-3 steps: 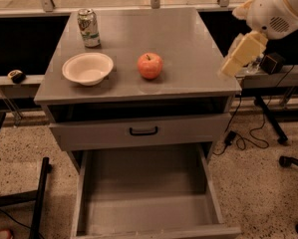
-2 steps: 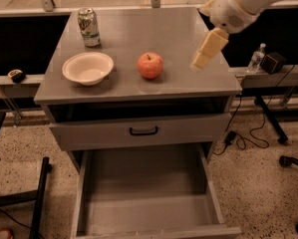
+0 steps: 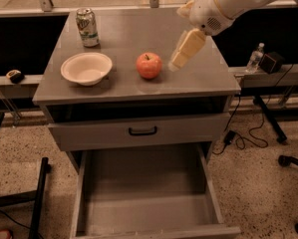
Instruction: Place apple into middle drawer
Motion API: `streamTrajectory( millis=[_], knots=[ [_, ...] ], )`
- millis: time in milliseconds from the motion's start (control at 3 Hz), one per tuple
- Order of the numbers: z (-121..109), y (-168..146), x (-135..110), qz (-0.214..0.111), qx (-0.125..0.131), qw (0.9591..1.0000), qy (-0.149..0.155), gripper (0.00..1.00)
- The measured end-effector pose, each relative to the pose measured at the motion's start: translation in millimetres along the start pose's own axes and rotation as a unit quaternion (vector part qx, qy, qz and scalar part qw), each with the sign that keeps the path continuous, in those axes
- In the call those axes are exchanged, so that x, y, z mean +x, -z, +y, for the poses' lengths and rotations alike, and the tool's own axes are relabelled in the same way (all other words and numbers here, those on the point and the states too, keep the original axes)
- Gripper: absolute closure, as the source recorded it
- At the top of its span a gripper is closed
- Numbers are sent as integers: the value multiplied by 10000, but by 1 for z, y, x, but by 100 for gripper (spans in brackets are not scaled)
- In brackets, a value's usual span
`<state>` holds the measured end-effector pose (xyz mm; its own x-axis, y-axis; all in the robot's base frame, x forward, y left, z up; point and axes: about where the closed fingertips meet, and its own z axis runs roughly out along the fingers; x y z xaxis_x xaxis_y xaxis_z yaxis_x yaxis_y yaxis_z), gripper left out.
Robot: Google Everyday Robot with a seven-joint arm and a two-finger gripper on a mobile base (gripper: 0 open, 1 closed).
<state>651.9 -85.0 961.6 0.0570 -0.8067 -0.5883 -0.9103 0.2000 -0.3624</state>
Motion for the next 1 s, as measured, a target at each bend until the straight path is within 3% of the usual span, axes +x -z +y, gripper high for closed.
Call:
streamTrajectory(
  millis=[333,667,1000],
  knots=[
    [0,-42,-30,-907,-283,9951,-287,0],
    [8,-81,-46,-1399,-607,9860,-670,0],
    [15,-99,-45,-1468,-775,9820,-896,0]
  ],
)
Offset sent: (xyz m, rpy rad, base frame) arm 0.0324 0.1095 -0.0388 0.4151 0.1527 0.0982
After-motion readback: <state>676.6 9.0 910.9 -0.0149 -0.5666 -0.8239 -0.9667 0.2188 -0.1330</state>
